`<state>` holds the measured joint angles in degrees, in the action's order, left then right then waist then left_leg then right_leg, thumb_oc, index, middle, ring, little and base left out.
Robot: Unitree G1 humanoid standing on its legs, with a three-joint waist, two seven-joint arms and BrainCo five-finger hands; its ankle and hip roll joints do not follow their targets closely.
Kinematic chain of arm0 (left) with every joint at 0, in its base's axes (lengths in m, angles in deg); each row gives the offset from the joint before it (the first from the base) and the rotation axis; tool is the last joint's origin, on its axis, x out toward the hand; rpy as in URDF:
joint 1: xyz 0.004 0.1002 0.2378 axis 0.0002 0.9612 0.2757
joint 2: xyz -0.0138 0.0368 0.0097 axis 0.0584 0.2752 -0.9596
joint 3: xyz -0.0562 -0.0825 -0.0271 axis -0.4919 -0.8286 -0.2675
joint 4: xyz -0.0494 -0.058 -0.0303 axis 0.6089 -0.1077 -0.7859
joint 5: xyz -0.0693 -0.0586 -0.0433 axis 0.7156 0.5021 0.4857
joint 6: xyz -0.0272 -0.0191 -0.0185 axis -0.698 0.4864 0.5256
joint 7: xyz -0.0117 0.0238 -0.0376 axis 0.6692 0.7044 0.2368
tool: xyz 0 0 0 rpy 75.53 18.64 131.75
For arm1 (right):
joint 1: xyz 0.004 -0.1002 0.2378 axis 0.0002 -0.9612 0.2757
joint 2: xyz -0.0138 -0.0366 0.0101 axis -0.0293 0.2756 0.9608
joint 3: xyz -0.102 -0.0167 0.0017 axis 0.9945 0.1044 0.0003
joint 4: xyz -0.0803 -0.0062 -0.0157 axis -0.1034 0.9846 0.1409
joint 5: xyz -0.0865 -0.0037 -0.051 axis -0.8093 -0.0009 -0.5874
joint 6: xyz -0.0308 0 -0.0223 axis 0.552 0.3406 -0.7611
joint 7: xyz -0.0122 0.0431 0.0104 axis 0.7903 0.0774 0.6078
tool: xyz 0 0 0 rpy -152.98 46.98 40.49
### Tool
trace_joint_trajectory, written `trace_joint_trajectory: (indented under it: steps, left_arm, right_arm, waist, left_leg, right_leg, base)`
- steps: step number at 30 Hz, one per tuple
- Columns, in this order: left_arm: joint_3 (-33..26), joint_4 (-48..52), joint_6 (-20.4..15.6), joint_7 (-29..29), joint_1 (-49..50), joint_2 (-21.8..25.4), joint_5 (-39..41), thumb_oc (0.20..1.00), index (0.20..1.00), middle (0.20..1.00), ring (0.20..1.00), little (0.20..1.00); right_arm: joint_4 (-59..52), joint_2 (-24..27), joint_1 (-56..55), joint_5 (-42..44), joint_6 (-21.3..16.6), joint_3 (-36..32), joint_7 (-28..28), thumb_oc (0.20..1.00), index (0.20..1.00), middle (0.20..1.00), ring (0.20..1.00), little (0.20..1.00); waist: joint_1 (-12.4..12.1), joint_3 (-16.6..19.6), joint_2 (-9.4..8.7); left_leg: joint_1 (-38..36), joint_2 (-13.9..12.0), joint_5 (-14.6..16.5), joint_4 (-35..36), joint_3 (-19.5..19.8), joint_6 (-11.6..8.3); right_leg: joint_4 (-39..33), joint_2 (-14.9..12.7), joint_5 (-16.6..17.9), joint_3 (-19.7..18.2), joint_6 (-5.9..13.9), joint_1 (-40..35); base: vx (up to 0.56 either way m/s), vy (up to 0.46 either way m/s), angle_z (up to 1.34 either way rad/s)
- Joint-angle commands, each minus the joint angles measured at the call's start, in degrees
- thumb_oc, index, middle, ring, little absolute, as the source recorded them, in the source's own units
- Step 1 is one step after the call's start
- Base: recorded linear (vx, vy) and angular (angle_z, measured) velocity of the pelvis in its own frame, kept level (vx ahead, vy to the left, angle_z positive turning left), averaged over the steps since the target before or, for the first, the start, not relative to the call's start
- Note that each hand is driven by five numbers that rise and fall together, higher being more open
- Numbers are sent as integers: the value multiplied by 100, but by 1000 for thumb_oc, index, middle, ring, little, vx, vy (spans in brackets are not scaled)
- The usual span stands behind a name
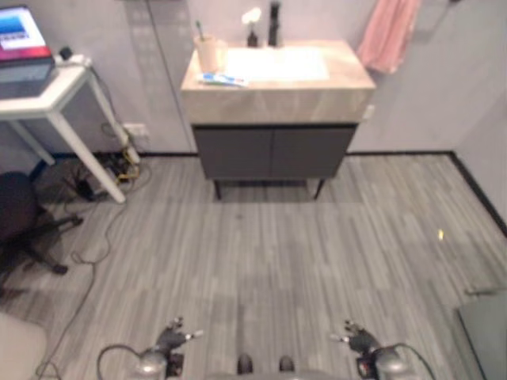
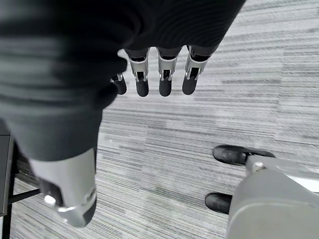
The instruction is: Put brush and paste in cup on sink, flatten towel.
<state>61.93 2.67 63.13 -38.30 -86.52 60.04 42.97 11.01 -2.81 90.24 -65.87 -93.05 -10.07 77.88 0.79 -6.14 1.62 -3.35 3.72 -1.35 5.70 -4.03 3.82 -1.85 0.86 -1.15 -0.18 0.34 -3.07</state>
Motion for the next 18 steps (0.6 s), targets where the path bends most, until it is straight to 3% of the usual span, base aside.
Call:
trace_joint_trajectory:
  steps: [1,5,6,8,9,12,14,15,17,18]
  left_arm:
    - [62,59,-177,13,-230,75,-54,1000,1000,1000,1000,1000]
    - [45,418,-156,17,-161,177,-99,1000,1000,1000,1000,1000]
    - [24,644,-136,10,-67,234,-102,1000,1000,1000,1000,1000]
    - [53,836,-132,-17,-2,282,-111,1000,1000,1000,1000,1000]
    - [58,837,-115,-43,40,303,-162,1000,1000,1000,1000,1000]
    - [-10,725,-118,-34,-11,274,-125,1000,1000,1000,1000,1000]
    - [-17,738,-136,-14,-84,268,-116,1000,1000,1000,1000,1000]
    - [26,763,-143,41,-228,273,-100,1000,1000,1000,1000,1000]
    - [87,733,-150,61,-299,246,-116,1000,1000,1000,1000,1000]
    - [131,718,-139,90,-360,249,-104,1000,1000,1000,1000,1000]
  right_arm:
    - [94,118,280,244,-123,15,-10,1000,1000,1000,1000,1000]
    - [-297,151,384,50,-127,155,23,1000,1000,1000,1000,1000]
    - [-804,210,338,4,-133,192,12,1000,1000,1000,1000,1000]
    - [-1206,274,312,-30,-154,243,-25,1000,1000,1000,1000,1000]
    - [-1405,329,293,-90,-140,252,-29,1000,1000,1000,1000,1000]
    - [-1711,495,281,-151,-151,278,-42,1000,1000,1000,1000,1000]
    - [-1702,569,315,-155,-157,300,-22,1000,1000,1000,1000,1000]
    - [-1860,618,311,-103,-142,261,-14,1000,1000,1000,1000,1000]
    - [-1846,654,302,-87,-143,258,13,1000,1000,1000,1000,1000]
    - [-1892,688,300,-83,-144,249,31,1000,1000,1000,1000,1000]
  waist:
    - [-84,34,-118]
    - [-156,-119,-100]
    - [-120,-273,-127]
    - [-122,-426,-156]
    - [-149,-466,-155]
    - [-123,-545,-133]
    - [-116,-576,-143]
    - [-80,-615,-186]
    - [-19,-599,-200]
    - [63,-571,-209]
  left_leg:
    - [-82,95,632,-521,59,65]
    - [-56,93,663,-522,-90,171]
    - [-94,139,703,-581,-127,241]
    - [-142,169,791,-659,-181,286]
    - [-183,186,920,-793,-263,320]
    - [-202,170,1236,-1155,-317,274]
    - [-211,194,1376,-1342,-315,218]
    - [-246,130,1525,-1725,-323,25]
    - [-179,46,1659,-2017,-313,-36]
    - [-40,-133,1643,-2447,-408,-127]
  right_leg:
    - [488,-116,8,-36,419,192]
    - [1677,-179,-18,75,626,855]
    - [2533,-271,356,89,785,1264]
    - [3142,-353,456,219,789,1610]
    - [3101,-517,440,457,770,1727]
    - [2022,-398,324,486,714,1854]
    - [1135,-331,532,323,745,1845]
    - [648,-451,846,293,820,1827]
    - [621,-444,843,281,763,1755]
    - [761,-408,787,305,672,1729]
  base:
    - [15,97,-1]
    - [-51,122,-18]
    - [-73,137,-45]
    - [11,131,-20]
    - [157,95,3]
    - [189,1,-8]
    - [324,-112,-7]
    - [469,-217,4]
    - [313,-182,37]
    - [205,-166,81]
